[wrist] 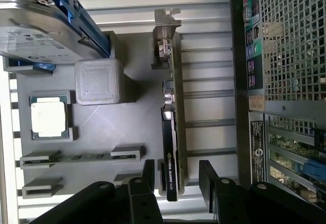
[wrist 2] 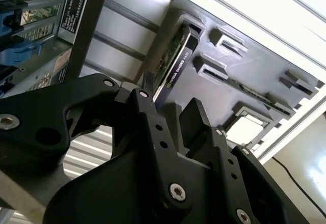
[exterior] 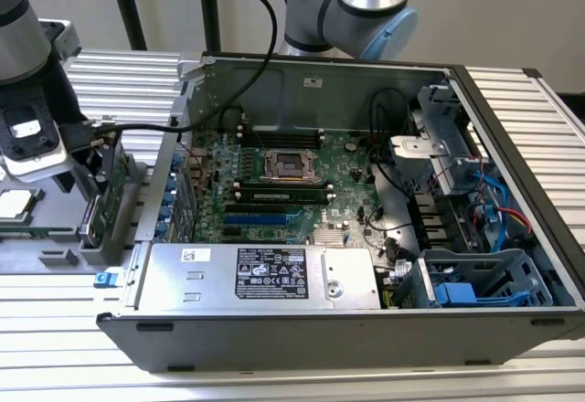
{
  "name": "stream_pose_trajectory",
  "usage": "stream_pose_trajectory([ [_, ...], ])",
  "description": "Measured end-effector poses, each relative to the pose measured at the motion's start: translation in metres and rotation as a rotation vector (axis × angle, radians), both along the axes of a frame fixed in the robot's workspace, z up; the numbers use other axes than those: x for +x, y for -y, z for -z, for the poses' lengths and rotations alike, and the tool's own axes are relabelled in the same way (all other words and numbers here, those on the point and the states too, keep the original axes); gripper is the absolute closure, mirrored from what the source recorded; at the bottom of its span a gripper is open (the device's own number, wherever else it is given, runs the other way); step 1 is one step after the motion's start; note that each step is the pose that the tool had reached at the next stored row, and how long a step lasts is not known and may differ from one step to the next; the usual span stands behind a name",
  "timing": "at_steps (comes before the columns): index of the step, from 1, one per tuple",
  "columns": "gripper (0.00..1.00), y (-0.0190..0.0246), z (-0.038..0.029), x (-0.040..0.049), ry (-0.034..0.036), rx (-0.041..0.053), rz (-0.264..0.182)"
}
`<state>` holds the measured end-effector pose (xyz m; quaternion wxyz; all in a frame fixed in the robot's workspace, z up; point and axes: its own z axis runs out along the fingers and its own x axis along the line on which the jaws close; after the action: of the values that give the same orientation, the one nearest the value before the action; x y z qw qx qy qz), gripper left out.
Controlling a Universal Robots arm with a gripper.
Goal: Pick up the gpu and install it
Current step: 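Pick up the gpu and move the gpu toward the slot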
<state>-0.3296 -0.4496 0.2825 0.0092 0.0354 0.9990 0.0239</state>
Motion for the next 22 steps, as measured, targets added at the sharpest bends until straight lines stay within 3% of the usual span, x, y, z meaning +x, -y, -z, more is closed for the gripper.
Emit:
stream_pose_trajectory([
  [22,0.00,0.0000,0.0100,-0.0004,0.0000,0.0001,0.000],
])
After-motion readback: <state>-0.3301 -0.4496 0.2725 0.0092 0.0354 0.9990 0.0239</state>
